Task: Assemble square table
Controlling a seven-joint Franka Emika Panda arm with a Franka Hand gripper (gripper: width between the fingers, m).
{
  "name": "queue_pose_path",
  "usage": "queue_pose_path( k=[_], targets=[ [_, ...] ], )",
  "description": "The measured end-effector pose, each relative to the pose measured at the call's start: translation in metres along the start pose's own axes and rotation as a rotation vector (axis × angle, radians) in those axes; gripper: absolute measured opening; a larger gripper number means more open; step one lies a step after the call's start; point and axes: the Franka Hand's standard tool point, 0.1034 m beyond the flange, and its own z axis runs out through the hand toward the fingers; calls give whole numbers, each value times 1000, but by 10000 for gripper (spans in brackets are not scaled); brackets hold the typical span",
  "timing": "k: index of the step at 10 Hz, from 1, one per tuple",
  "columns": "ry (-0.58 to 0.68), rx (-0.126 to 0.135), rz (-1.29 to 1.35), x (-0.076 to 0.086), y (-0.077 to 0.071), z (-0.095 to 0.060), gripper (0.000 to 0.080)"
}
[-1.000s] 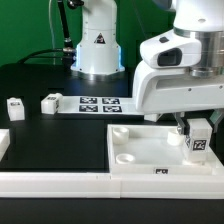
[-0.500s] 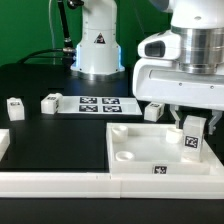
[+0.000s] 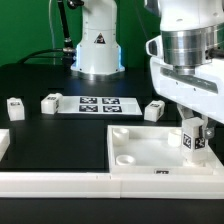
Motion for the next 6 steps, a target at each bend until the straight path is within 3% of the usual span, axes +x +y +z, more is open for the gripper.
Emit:
queue_pose_path(
  k=[2, 3, 4, 5, 6],
  targets=[
    [1, -11, -100, 0, 1, 0, 319],
    [-3, -27, -237, -1, 3, 0, 500],
    [-2, -31, -412, -1, 2, -2, 500],
    [3, -40, -605, -2, 2, -2, 617],
    [5, -37, -669, -1, 2, -2, 644]
  ],
)
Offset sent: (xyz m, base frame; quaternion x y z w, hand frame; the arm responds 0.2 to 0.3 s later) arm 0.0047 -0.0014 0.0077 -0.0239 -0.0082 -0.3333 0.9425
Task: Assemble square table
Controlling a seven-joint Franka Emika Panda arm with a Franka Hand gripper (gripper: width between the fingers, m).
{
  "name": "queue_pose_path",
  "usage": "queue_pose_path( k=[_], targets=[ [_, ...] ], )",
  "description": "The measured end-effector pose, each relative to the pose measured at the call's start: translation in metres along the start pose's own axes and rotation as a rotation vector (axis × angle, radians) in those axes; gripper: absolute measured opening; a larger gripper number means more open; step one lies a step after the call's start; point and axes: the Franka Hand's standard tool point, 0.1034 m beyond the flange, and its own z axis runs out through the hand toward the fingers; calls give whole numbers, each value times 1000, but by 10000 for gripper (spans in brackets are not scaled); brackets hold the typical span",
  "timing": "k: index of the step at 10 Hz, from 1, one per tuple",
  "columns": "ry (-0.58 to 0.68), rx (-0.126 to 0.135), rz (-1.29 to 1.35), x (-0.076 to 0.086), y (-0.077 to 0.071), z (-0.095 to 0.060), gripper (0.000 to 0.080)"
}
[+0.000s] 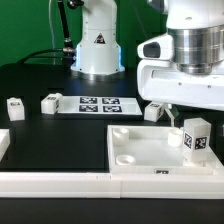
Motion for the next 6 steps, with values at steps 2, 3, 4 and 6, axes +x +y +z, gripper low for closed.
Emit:
queue_pose_path(
  k=[2, 3, 4, 6],
  targets=[
    [0, -2, -132, 0, 1, 1, 648],
    [4, -14, -313, 2, 3, 2, 648],
    [10, -34, -503, 6, 5, 4, 649],
    [13, -49, -786, 9, 4, 6, 649]
  ],
)
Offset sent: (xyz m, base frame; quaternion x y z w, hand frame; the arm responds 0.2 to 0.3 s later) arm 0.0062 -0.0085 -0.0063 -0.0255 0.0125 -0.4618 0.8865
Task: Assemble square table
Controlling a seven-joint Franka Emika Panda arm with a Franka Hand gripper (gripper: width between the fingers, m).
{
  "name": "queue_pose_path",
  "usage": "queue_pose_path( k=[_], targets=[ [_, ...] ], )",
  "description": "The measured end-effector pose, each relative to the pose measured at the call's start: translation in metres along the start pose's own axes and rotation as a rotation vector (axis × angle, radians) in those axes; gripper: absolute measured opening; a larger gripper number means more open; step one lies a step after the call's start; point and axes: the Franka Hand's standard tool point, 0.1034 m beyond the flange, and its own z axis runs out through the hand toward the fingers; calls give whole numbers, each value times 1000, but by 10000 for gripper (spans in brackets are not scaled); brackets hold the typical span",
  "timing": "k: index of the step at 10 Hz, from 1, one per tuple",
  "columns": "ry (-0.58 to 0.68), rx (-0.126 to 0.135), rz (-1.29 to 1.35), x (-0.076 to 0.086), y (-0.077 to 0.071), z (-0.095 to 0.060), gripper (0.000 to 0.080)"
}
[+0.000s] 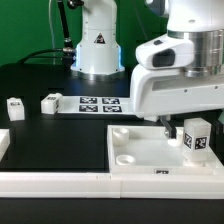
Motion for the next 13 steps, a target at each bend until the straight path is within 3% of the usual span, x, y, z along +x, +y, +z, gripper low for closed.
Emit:
queue_pose_path(
  k=[1, 2, 3, 4, 5, 9, 11, 12, 13],
  targets=[
    [-1, 3, 61, 0, -1, 0, 649],
    [-1, 3, 73, 0, -1, 0, 553],
    [-1, 3, 96, -1, -1, 1, 553],
    [-1, 3, 158, -1, -1, 1, 370],
    [-2, 3, 205, -1, -1, 1, 286],
    [1, 10, 721, 0, -2, 1, 286],
    [-1, 45, 1071, 2, -1, 0, 286],
    [8, 78, 1245, 5, -2, 1, 288],
    [-3, 130, 1447, 9, -3, 1, 288]
  ],
)
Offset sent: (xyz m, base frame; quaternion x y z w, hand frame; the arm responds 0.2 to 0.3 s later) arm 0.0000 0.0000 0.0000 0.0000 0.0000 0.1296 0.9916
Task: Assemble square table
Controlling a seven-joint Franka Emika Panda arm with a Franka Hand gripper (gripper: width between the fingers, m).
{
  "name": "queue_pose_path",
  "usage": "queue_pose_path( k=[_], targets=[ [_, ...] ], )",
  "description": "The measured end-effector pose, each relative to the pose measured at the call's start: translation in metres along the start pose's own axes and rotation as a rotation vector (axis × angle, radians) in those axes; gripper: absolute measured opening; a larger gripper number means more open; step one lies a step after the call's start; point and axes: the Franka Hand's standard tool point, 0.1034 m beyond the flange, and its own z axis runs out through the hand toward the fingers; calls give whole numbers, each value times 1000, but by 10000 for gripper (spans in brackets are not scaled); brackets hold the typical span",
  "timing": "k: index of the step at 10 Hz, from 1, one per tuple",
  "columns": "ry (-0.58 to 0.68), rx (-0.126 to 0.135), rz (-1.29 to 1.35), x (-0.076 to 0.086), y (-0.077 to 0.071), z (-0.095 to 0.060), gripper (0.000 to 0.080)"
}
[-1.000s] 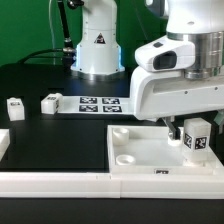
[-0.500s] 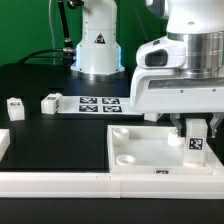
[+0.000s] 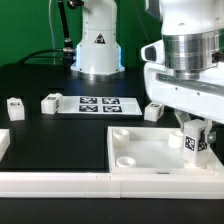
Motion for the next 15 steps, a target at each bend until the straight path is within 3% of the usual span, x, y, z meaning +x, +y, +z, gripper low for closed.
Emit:
queue_pose_path(
  k=[3, 4, 5, 6, 7, 11, 12, 13, 15],
  targets=[
    [3, 12, 95, -1, -1, 1, 288],
    [4, 10, 32, -1, -1, 1, 397],
    [16, -7, -201, 0, -1, 0, 548],
    [17, -26, -389, -2, -2, -2, 548],
    [17, -26, -499, -3, -3, -3, 618],
    [17, -41, -816, -1, -2, -2, 649],
    [21, -67, -977, -1, -3, -2, 649],
    [27, -111, -1208, -2, -10, -4, 649],
    [21, -119, -1297, -2, -13, -2, 649]
  ],
)
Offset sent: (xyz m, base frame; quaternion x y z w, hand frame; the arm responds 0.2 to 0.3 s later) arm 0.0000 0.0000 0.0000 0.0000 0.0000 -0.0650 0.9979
